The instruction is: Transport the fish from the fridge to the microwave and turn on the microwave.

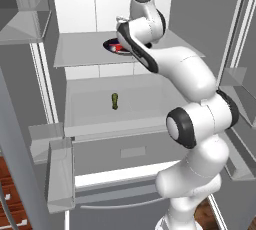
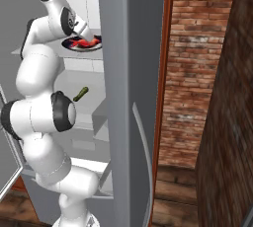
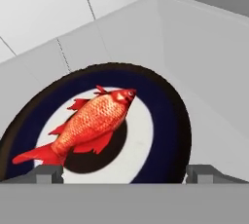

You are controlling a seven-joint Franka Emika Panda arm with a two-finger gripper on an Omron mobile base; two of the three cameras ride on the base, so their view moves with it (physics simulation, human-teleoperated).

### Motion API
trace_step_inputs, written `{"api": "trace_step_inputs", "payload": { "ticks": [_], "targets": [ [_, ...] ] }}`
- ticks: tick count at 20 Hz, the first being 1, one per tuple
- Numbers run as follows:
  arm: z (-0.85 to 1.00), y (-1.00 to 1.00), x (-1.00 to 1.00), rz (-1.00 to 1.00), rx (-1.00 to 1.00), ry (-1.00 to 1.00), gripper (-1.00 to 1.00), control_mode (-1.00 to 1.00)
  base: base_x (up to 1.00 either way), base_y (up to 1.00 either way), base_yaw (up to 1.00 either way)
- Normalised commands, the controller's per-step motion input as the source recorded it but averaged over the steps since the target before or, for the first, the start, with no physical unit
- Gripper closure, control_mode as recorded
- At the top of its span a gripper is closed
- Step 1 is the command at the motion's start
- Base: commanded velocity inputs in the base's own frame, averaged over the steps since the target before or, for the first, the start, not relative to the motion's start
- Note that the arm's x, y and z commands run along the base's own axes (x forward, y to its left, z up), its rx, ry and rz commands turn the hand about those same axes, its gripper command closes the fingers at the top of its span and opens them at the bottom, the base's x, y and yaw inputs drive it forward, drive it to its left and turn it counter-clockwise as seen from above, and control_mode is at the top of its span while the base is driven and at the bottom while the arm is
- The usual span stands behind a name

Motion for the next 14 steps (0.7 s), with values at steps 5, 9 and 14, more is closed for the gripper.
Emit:
{"api": "trace_step_inputs", "payload": {
  "ticks": [5, 9, 14],
  "targets": [
    [-0.18, 0.09, 0.26, -0.05, 0.0, 0.05, -1.0, -1.0, 0.0, 0.0, 0.0],
    [-0.18, 0.13, 0.23, -0.04, 0.0, 0.07, -1.0, -1.0, 0.0, 0.0, 0.0],
    [-0.02, 0.11, 0.19, -0.05, 0.04, 0.07, -1.0, -1.0, 0.0, 0.0, 0.0]
  ]
}}
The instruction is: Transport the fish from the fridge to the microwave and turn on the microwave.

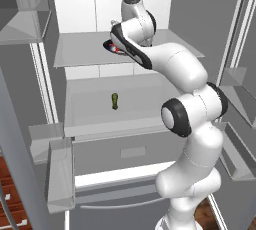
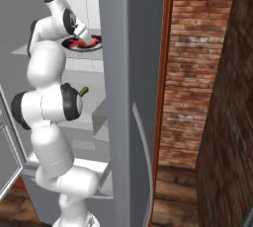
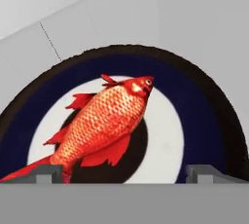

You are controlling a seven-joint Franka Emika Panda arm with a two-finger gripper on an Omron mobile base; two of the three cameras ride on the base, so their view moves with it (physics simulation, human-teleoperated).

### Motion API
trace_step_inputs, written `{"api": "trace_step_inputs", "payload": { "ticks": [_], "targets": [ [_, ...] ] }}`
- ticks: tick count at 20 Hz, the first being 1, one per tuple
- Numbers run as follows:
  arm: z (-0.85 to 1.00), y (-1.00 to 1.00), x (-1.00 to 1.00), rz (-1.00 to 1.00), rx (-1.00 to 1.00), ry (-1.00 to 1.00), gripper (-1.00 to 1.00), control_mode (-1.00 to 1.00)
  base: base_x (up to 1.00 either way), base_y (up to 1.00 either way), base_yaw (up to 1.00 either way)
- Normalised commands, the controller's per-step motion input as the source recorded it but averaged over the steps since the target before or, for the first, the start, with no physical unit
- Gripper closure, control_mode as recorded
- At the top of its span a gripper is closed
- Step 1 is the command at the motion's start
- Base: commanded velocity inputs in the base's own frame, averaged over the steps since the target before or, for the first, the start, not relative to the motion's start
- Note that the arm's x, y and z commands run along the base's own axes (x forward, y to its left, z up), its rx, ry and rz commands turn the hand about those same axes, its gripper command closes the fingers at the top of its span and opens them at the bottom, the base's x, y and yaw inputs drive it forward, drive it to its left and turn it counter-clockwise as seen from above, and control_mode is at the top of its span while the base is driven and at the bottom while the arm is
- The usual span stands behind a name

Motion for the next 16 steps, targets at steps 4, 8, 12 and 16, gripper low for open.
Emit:
{"api": "trace_step_inputs", "payload": {
  "ticks": [4, 8, 12, 16],
  "targets": [
    [0.0, 0.05, 0.18, -0.05, 0.07, 0.07, -1.0, -1.0, 0.0, 0.0, 0.0],
    [0.0, 0.01, 0.2, -0.05, 0.06, 0.02, -1.0, -1.0, 0.0, 0.0, 0.0],
    [0.0, 0.0, 0.26, -0.06, 0.02, 0.0, -1.0, -1.0, 0.0, 0.0, 0.0],
    [-0.06, 0.03, 0.22, -0.07, 0.0, 0.0, -1.0, -1.0, 0.0, 0.0, 0.0]
  ]
}}
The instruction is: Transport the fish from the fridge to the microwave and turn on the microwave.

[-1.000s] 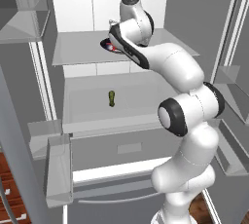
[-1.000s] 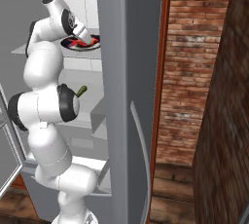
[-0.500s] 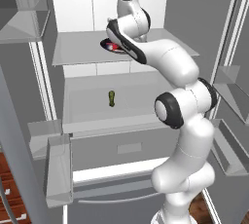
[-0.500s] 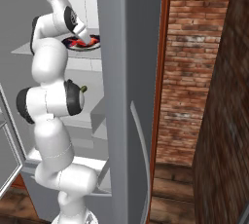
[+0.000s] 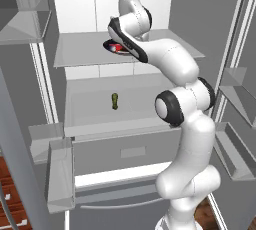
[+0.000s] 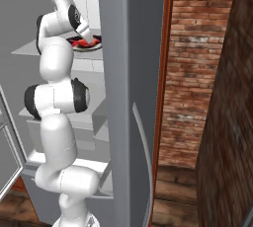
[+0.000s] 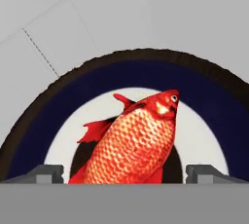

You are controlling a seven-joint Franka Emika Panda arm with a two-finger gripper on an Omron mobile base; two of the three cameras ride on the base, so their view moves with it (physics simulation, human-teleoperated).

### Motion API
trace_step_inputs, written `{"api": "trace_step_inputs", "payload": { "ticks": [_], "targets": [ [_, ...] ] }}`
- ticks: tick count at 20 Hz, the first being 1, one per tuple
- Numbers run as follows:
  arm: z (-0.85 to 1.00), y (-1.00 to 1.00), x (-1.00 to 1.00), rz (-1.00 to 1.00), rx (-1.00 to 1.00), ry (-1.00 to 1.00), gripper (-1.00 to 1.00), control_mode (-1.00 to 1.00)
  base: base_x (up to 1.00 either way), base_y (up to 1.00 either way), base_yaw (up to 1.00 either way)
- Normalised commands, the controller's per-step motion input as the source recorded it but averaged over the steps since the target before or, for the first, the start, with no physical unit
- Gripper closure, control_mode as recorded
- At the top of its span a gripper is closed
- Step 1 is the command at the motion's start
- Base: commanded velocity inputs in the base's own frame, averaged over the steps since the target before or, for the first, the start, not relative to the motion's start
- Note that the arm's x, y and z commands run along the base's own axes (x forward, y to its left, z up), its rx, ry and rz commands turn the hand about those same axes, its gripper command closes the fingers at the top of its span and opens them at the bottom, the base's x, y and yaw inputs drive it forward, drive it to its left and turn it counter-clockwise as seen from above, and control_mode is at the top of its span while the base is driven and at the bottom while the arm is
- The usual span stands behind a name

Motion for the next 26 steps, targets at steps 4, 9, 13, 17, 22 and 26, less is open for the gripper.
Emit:
{"api": "trace_step_inputs", "payload": {
  "ticks": [4, 9, 13, 17, 22, 26],
  "targets": [
    [-0.08, 0.04, 0.16, -0.07, 0.0, 0.0, -1.0, -1.0, 0.0, 0.0, 0.0],
    [-0.15, 0.03, 0.03, -0.06, 0.02, 0.04, -1.0, -1.0, 0.0, 0.0, 0.0],
    [-0.21, 0.0, 0.0, -0.03, 0.02, 0.04, -1.0, -1.0, 0.0, 0.0, 0.0],
    [-0.19, 0.0, 0.02, -0.03, 0.01, 0.0, -1.0, -1.0, 0.0, 0.0, 0.0],
    [-0.22, 0.0, 0.03, -0.04, 0.0, 0.0, -1.0, -1.0, 0.0, 0.0, 0.0],
    [-0.29, 0.0, 0.02, -0.03, 0.0, 0.0, -1.0, -1.0, 0.0, 0.0, 0.0]
  ]
}}
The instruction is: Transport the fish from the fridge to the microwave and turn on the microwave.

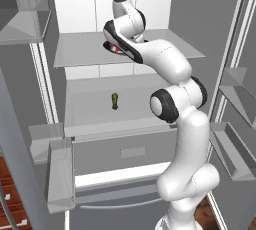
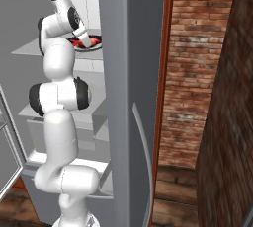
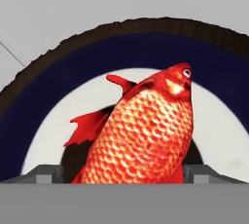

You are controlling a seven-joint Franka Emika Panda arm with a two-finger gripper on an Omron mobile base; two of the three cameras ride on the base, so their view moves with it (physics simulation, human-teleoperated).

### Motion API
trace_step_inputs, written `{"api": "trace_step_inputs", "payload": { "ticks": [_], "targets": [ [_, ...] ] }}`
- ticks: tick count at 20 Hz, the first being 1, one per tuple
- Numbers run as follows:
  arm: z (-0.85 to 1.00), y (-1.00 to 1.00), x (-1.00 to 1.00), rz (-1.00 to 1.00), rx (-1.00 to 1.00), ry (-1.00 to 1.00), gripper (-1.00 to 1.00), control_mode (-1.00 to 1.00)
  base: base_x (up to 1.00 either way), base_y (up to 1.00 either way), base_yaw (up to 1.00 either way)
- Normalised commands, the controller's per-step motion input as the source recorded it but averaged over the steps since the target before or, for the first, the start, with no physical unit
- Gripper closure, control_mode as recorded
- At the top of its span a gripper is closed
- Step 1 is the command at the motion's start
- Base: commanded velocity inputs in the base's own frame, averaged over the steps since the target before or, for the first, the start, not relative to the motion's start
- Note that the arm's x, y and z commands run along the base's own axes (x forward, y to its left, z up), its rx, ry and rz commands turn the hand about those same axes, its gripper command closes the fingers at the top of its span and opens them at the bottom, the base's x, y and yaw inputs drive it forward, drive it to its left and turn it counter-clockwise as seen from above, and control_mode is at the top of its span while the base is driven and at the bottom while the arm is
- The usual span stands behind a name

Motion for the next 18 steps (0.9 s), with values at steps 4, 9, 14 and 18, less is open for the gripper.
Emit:
{"api": "trace_step_inputs", "payload": {
  "ticks": [4, 9, 14, 18],
  "targets": [
    [-0.24, 0.0, 0.0, -0.03, 0.0, 0.0, -1.0, -1.0, 0.0, 0.0, 0.0],
    [-0.25, 0.0, 0.0, -0.03, 0.0, 0.0, -1.0, -1.0, 0.0, 0.0, 0.0],
    [-0.33, 0.0, 0.0, -0.02, 0.0, 0.0, 1.0, -1.0, 0.0, 0.0, 0.0],
    [-0.26, 0.0, 0.0, -0.03, 0.0, 0.0, 1.0, -1.0, 0.0, 0.0, 0.0]
  ]
}}
